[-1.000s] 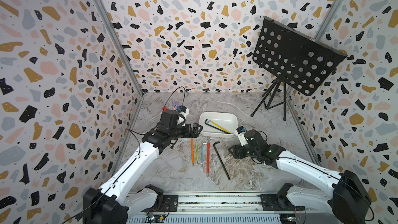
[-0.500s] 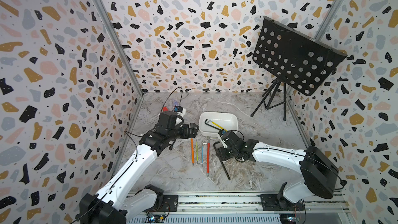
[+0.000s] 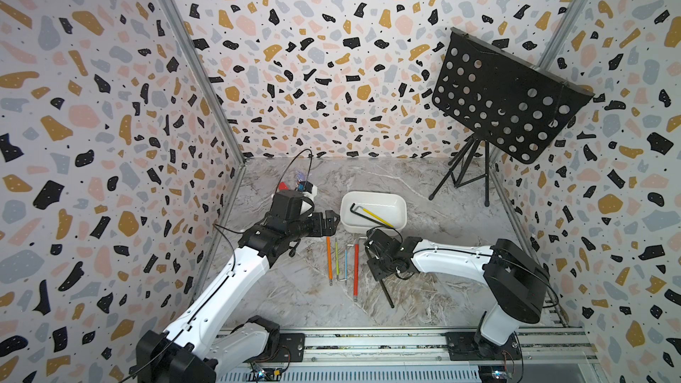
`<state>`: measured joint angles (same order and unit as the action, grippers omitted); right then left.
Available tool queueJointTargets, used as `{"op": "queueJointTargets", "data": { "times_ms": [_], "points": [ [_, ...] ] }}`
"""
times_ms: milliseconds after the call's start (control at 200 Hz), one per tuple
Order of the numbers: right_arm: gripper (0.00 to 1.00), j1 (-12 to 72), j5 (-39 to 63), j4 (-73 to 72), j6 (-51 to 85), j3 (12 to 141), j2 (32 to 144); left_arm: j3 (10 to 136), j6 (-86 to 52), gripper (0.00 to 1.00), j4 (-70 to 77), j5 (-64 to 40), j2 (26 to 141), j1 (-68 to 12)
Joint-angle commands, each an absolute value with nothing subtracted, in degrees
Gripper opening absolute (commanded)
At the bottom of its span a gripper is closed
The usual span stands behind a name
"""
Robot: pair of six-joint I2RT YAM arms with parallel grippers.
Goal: Put the hex key on the desktop into the storage box
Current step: Pick up the Allen key from the center of the board.
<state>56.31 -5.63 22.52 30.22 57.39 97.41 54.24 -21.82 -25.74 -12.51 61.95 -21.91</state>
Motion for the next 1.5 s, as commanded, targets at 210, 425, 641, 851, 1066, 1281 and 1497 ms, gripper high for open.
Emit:
{"op": "queueJointTargets", "data": {
  "times_ms": [210, 425, 641, 851, 1066, 1281, 1497],
  "points": [
    [0.56, 56.95, -5.38, 23.47, 32.12, 58.67, 99.88, 54.58, -21.01, 1.0, -24.79, -11.98, 61.59, -21.82],
    [0.52, 57.48, -6.04, 24.83, 32.21, 59.41, 102.02, 54.58, -21.04, 1.0, -24.79, -12.22, 61.72, -21.85],
    [0.5, 58.53, -7.45, 25.35, 32.56, 59.75, 103.59, 54.6, -21.04, 1.0, -24.79, -12.21, 61.77, -21.85],
    [0.44, 59.14, -6.77, 25.11, 32.78, 60.24, 105.03, 54.58, -21.06, 1.0, -24.8, -12.03, 61.77, -21.84],
    [0.31, 59.59, -6.67, 25.08, 32.96, 60.59, 105.66, 54.45, -20.96, 1.0, -24.77, -11.35, 61.27, -21.83],
    [0.18, 59.75, -7.51, 25.83, 32.87, 60.6, 105.47, 54.32, -20.86, 1.0, -24.87, -10.99, 61.0, -21.84],
    [0.06, 59.77, -8.99, 26.76, 32.5, 60.25, 104.29, 54.23, -20.87, 1.0, -24.92, -10.73, 60.82, -21.85]
  ]
}}
